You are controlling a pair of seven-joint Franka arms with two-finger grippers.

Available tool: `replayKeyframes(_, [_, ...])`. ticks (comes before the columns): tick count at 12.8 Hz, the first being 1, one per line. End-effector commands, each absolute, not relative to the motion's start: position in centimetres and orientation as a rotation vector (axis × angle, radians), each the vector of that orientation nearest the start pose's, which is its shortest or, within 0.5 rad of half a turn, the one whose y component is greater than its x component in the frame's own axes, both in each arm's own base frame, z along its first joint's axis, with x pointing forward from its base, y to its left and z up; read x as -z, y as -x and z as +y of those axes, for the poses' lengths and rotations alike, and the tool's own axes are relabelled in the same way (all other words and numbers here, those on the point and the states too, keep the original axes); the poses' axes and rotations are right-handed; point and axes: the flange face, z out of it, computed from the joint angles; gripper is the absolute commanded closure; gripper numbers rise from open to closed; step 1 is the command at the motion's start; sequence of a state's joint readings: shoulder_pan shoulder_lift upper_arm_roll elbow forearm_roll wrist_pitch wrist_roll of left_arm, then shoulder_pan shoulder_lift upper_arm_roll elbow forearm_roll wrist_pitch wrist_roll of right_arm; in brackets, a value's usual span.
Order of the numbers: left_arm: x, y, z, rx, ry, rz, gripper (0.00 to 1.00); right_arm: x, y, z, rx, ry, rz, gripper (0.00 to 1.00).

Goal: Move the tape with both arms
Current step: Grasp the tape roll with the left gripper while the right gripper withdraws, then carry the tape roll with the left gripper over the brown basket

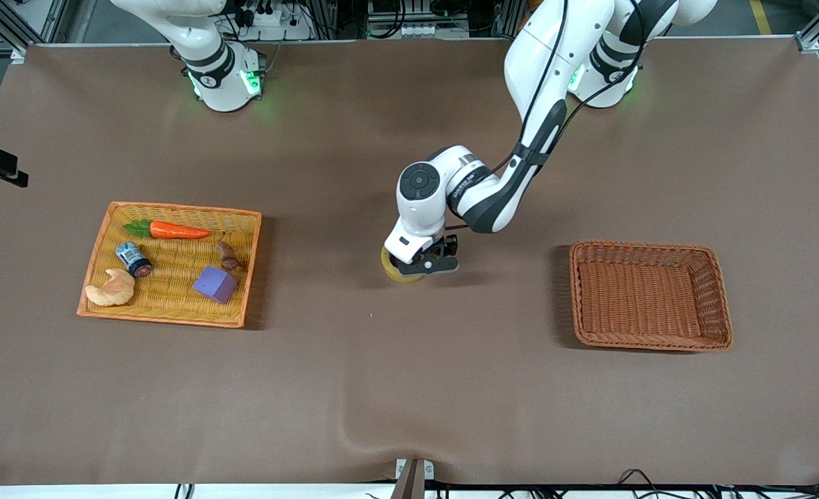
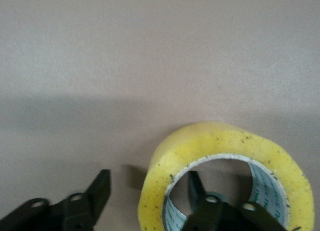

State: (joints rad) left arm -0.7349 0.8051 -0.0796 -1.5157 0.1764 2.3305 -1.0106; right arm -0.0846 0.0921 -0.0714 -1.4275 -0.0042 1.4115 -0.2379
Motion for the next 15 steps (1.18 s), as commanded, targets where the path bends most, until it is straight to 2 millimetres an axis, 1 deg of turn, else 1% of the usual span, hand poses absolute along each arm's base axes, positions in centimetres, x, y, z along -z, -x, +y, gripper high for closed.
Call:
replayKeyframes(1, [-18.5,-49.7,-51.3,0.128,3.092,-0.178,1.0,-62.9,-55.3,-7.9,-0.164,3.113,-0.088,0.0])
replayKeyframes(2, [-18.6,-49.9,-51.2,0.131,3.092,-0.182,1.0,-62.8,-55.2,-7.7,-0.171,3.113,-0.059,0.0])
replayKeyframes(4, [-18.6,-49.9,-51.2,0.13,3.092,-0.186,1.0,-62.6,-55.2,-7.4,-0.184,3.108,-0.061,0.0])
replayKeyframes(5, [-18.9,-50.1,-51.1,0.134,3.095,-0.194,1.0,-62.6,-55.2,-7.4,-0.183,3.106,-0.045,0.0])
replayKeyframes(6, [-19.6,-50.5,-50.9,0.145,3.1,-0.209,1.0,-62.4,-55.2,-7.3,-0.19,3.104,0.006,0.0])
replayKeyframes(7, [-20.2,-50.7,-50.7,0.144,3.105,-0.236,1.0,-62.6,-55.2,-7.3,-0.185,3.101,0.013,0.0])
replayKeyframes(8, [-21.3,-51.0,-50.5,0.158,3.107,-0.284,1.0,-62.6,-55.3,-7.2,-0.18,3.1,0.013,0.0])
replayKeyframes(9, [-22.4,-51.7,-49.7,0.159,3.096,-0.336,1.0,-62.7,-55.0,-7.2,-0.189,3.098,0.015,0.0])
replayKeyframes(11, [-25.3,-53.4,-47.5,0.151,3.071,-0.392,1.0,-63.1,-55.1,-6.6,-0.18,3.091,-0.001,0.0])
replayKeyframes(12, [-26.9,-54.5,-46.0,0.142,3.06,-0.423,1.0,-63.0,-55.2,-6.7,-0.185,3.093,-0.001,0.0])
replayKeyframes(13, [-28.5,-55.0,-45.2,0.143,3.056,-0.448,1.0,-62.9,-55.1,-7.0,-0.192,3.092,0.006,0.0])
replayKeyframes(14, [-29.5,-55.0,-44.7,0.137,3.047,-0.458,1.0,-62.9,-55.1,-7.3,-0.192,3.093,0.016,0.0])
replayKeyframes(15, [-30.5,-55.7,-43.4,0.134,3.036,-0.489,1.0,-62.9,-55.1,-7.2,-0.194,3.099,0.01,0.0])
